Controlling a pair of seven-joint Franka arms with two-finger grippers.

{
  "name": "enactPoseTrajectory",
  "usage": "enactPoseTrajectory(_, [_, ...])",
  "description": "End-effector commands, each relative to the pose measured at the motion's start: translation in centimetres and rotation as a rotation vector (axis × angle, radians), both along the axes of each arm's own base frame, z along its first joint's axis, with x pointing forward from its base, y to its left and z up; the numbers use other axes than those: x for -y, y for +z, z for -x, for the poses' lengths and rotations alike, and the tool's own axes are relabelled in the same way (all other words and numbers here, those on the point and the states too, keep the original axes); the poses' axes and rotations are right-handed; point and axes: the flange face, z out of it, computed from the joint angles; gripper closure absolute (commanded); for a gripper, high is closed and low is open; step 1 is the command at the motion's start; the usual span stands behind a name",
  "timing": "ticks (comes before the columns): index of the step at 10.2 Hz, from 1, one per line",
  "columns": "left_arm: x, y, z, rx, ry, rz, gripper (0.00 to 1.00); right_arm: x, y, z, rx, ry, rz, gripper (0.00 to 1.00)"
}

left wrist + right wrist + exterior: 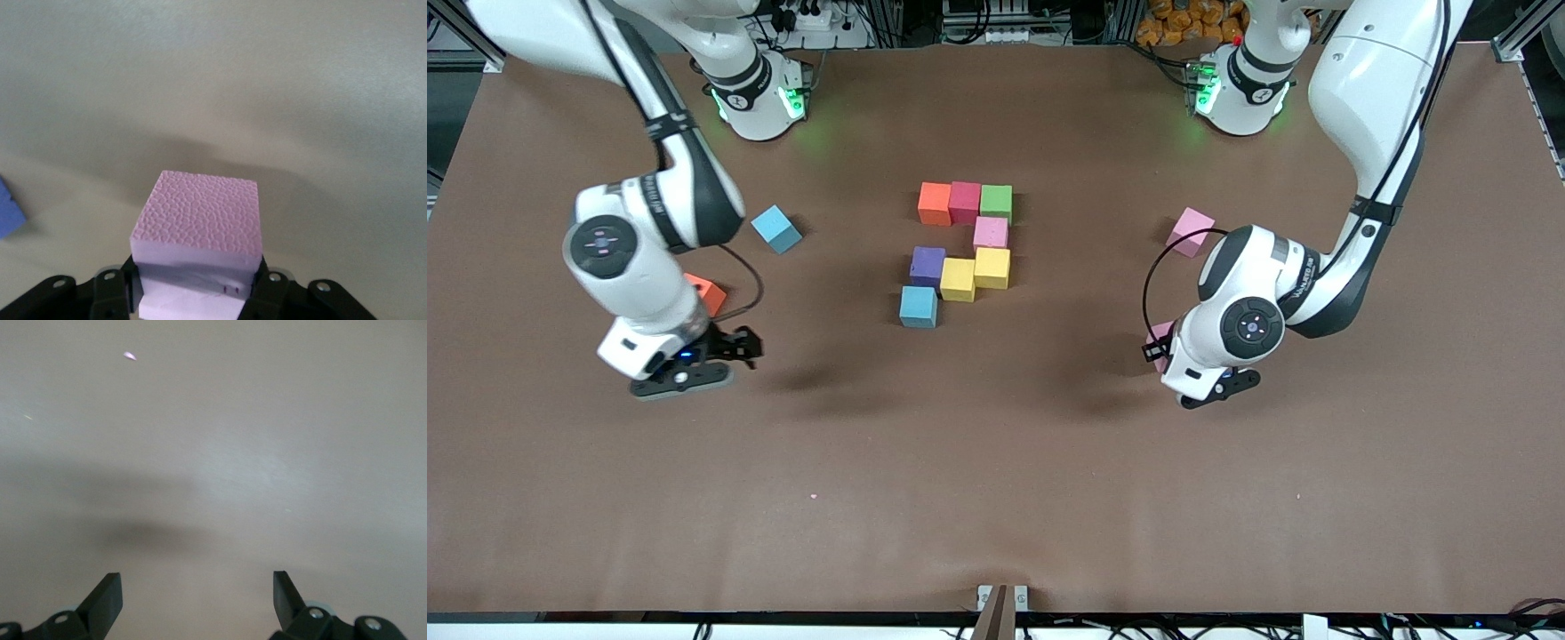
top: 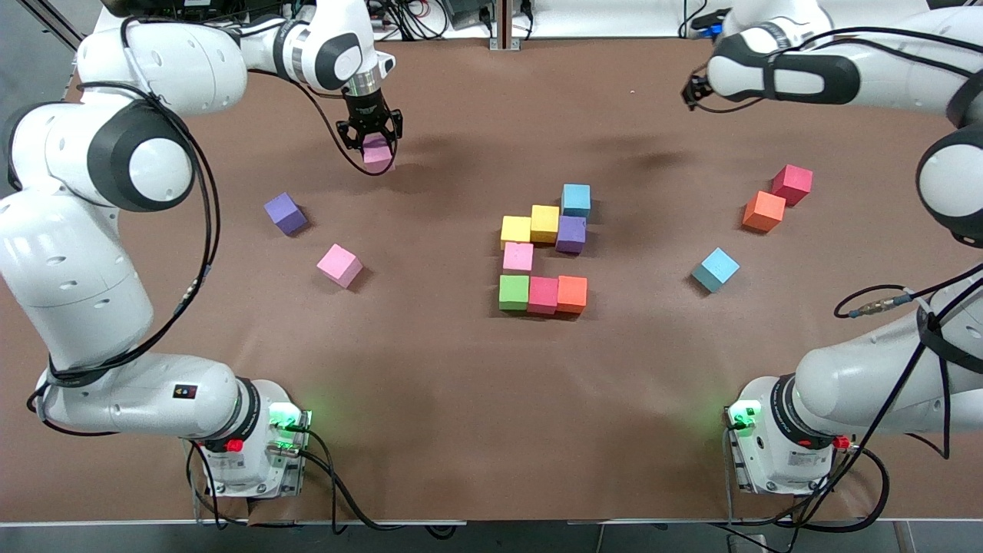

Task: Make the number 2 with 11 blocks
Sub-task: 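Open the right gripper and withdraw while the left gripper carries pink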

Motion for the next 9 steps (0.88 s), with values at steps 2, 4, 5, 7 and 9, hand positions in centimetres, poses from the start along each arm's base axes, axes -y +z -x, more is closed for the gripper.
enactPoseTrajectory(2, [0.0, 1.4, 0.4, -0.02, 0.132, -0.002, 0.83, 4.8, -0.8, 2.8, -0.066, 0.129, 0.038, 0.0])
enactPoseTrajectory(4, [-0.3, 1.8, 0.6, -0.046, 0.167, 0.008, 0.83, 6.8, -1.7, 4.1, -0.108, 0.208, 0.051, 0.0])
enactPoseTrajectory(5, [-0.3, 1.7, 0.6, -0.054, 0.174, 0.011, 0.83, 8.3, -2.1, 4.4, -0.12, 0.227, 0.051, 0.0])
enactPoseTrajectory(7, [-0.3, 1.8, 0.6, -0.054, 0.174, 0.01, 0.83, 9.3, -2.0, 4.2, -0.113, 0.257, 0.052, 0.0])
enactPoseTrajectory(9, [-0.4, 2.8, 0.2, -0.033, 0.168, 0.014, 0.83, 9.3, -2.3, 4.1, -0.096, 0.261, 0.046, 0.0])
